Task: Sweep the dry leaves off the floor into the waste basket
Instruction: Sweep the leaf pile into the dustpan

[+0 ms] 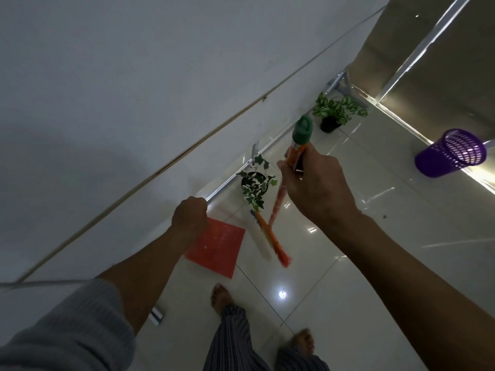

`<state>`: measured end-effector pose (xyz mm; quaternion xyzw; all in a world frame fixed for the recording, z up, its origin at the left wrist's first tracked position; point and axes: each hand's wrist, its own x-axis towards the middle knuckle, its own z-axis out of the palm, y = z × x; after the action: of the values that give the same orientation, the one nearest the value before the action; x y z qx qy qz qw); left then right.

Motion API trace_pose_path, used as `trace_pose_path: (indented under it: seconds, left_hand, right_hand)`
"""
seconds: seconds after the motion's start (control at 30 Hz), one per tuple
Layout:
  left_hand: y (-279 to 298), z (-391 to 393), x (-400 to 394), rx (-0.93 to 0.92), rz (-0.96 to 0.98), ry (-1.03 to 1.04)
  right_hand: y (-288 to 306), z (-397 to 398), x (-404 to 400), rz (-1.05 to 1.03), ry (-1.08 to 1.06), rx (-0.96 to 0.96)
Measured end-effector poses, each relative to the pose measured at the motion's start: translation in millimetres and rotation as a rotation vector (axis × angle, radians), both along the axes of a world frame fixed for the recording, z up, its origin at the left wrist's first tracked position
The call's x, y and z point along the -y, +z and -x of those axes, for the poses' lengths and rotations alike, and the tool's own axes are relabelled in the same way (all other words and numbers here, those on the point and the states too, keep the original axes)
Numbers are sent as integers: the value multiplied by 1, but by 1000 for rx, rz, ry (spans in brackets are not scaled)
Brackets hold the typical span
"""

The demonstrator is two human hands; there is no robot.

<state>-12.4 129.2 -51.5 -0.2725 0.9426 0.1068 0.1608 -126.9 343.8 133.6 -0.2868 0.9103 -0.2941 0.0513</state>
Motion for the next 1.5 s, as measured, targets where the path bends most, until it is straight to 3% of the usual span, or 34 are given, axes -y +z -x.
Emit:
trace_pose_path:
  seconds: [0.27,0.63,1.0,1.2,1.5]
  left_hand:
    - [30,-1,-123,-61,-50,100]
    - [16,55,-290,-101,-145,77]
    - [1,164,-405,-94,-215,59]
    - [-21,175,-437,-42,-256,121]
    - [-51,194,-514,-39,-205,304]
  right_hand:
    - [13,3,-147,128,-40,-49]
    - [20,36,-318,196,-199,-63]
    - [5,129,-416,167,-295,-42]
    - [-10,165,-455,187,-299,-36]
    - [-36,215,-512,197,-99,-4]
